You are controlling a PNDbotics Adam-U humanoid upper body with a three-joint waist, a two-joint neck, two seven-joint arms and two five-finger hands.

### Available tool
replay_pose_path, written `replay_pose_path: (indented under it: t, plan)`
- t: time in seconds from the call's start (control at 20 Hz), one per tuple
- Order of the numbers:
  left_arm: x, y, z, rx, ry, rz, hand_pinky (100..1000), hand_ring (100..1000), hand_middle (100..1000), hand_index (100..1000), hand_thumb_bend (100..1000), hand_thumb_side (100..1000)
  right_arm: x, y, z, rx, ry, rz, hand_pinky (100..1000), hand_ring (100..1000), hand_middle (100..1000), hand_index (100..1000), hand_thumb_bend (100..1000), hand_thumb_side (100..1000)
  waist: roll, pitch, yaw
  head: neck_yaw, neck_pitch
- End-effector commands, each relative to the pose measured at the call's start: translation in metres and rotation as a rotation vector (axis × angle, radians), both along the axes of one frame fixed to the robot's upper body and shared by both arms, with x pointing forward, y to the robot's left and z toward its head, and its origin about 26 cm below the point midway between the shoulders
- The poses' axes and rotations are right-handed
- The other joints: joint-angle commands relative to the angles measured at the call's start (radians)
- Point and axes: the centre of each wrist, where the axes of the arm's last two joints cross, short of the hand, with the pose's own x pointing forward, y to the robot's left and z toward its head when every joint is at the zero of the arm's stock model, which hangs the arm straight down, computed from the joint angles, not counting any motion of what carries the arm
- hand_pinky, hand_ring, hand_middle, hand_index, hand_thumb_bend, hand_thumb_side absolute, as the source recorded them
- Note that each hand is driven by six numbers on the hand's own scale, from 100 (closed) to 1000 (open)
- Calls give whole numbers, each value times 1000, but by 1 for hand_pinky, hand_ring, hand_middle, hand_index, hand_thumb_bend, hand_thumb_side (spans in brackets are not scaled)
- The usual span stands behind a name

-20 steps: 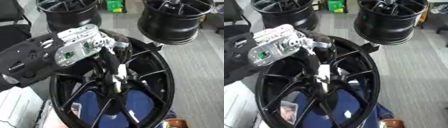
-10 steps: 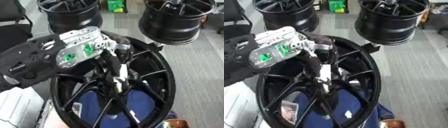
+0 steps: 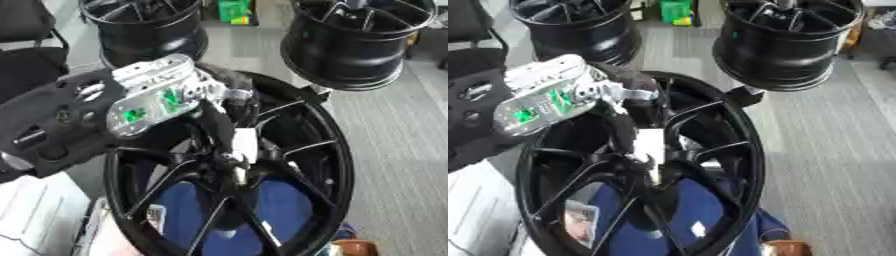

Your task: Pull the pin out of the wheel hub.

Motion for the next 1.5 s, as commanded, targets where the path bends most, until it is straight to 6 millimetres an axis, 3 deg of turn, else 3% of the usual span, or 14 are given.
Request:
replay_pose_path:
  t: [0.05,0.15,0.5,0.9,1.05,1.2,1.5]
  plan:
    - [0,5,16,38,91,132,731,724,605,726,573,317,-4,0,9,-18,-28,-5,866,713,777,829,100,100,-4,-13,0,0,5]
    - [-2,4,17,37,88,131,719,706,580,665,566,316,-4,0,9,-17,-31,-5,867,713,777,829,100,100,-4,-13,-1,0,5]
    - [-1,6,10,57,98,160,694,658,530,577,506,306,-4,-1,8,-21,-38,-12,867,714,777,830,100,100,-1,-14,-2,-1,5]
    - [1,6,6,64,112,183,587,496,377,557,318,118,-4,-2,7,-15,-39,-20,867,712,777,829,100,100,-1,-14,-1,2,5]
    - [0,6,6,65,114,180,537,439,315,517,257,100,-4,-2,7,-11,-40,-23,867,711,776,830,100,100,-1,-14,-1,2,5]
    - [-1,6,6,64,114,181,524,400,260,475,248,100,-4,-2,7,-10,-45,-26,867,712,776,830,100,100,-1,-15,0,2,5]
    - [-2,14,15,38,116,194,512,379,231,444,264,100,-4,-2,7,-11,-44,-26,867,712,776,831,100,100,-2,-18,3,4,5]
